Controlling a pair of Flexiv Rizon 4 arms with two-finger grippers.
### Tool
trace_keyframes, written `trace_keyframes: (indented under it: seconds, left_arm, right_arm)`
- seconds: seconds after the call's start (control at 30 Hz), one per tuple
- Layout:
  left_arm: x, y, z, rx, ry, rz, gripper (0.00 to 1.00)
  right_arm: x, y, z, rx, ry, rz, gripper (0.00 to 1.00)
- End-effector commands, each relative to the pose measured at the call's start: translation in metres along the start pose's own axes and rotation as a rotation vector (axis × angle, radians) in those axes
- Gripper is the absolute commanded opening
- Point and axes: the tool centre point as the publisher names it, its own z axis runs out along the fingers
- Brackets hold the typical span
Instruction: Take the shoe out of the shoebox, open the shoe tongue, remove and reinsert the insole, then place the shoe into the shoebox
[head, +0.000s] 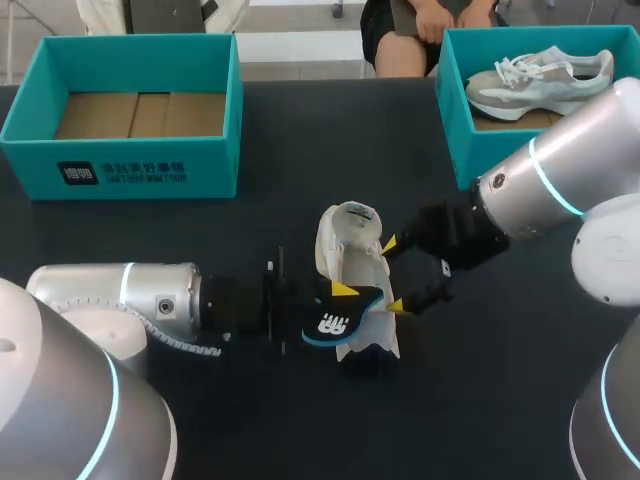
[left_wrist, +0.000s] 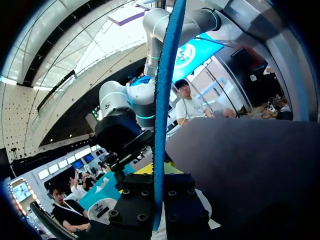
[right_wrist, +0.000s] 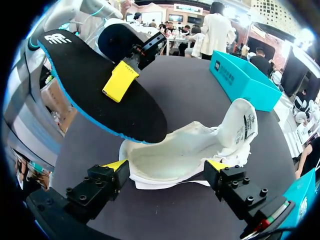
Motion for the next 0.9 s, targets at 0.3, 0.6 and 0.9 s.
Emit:
trace_keyframes:
  seconds: [0.3, 0.6, 0.9]
  left_arm:
    - [0.004, -0.003, 0.002, -0.008, -0.008, 0.001, 0.0]
    - [0.004, -0.003, 0.002, -0.008, -0.008, 0.001, 0.0]
    - [0.004, -0.003, 0.002, -0.008, -0.008, 0.001, 0.0]
  right_arm:
    - [0.0, 0.0, 0.001, 0.002, -0.002, 0.001, 1.0]
    - [-0.004, -0.014, -0.01, 0.065, -0.005, -0.037, 1.0]
    - [-0.015, -0.02, -0.006, 0.117, -0.007, -0.095, 1.0]
